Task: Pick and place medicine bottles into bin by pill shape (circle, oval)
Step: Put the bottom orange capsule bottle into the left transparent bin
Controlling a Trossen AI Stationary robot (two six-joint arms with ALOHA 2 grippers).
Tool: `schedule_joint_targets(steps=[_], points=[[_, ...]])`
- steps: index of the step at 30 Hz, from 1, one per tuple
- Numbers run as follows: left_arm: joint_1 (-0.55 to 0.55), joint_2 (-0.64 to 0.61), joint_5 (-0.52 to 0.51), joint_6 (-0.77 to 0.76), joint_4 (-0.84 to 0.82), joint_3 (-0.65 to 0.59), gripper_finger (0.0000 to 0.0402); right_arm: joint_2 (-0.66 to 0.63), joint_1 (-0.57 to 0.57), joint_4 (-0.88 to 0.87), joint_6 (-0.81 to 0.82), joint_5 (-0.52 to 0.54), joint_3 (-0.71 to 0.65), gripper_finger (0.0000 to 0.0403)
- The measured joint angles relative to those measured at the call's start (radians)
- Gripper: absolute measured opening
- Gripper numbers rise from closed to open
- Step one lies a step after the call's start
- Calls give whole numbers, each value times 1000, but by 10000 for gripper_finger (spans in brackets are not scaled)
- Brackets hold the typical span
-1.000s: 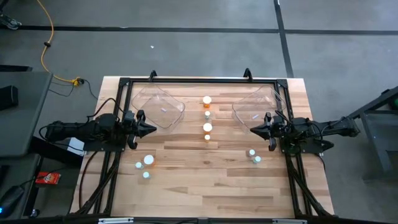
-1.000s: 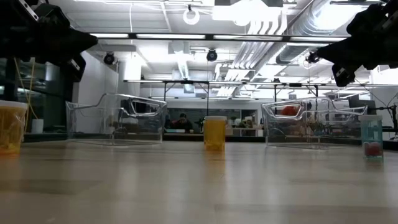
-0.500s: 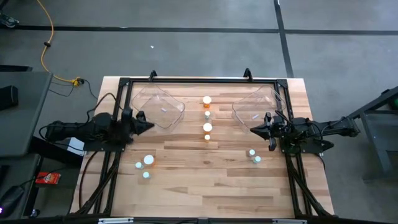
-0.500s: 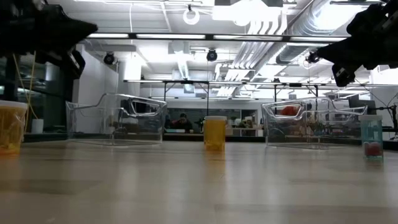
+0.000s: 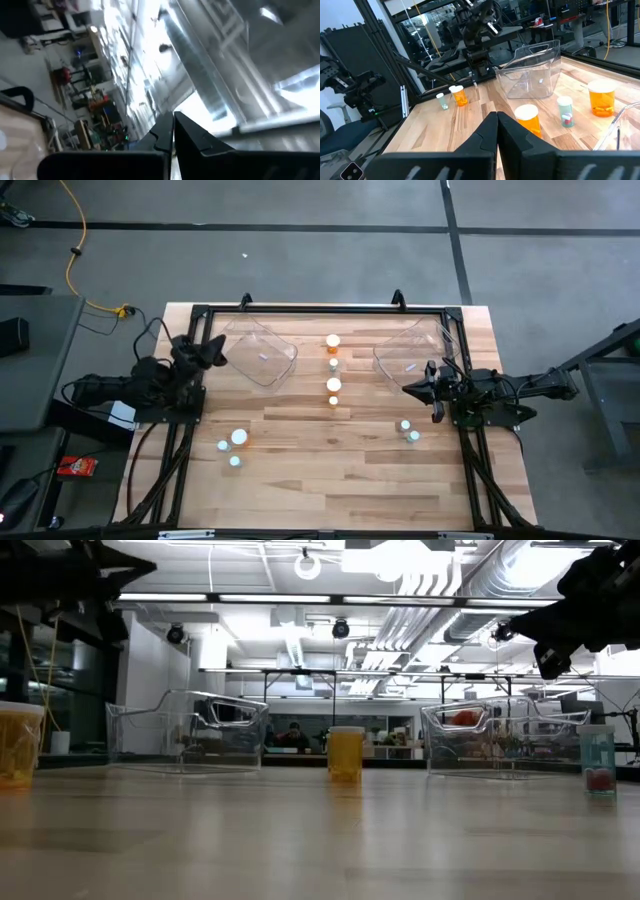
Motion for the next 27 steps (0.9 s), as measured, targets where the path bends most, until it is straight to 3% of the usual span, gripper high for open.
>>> schedule_joint_targets(steps=[6,11,17,23,27], points=[[-18,203,142,180,-48,217,3,0,0,0,0,0,0,0],[-21,391,275,381,-449,512,3,0,0,0,0,0,0,0],[-21,589,312,528,-955,797,3,0,0,0,0,0,0,0],[-82,739,329,688,-1130,967,3,0,0,0,0,0,0,0],[-171,835,280,742,-1264,1080,3,0,0,0,0,0,0,0]])
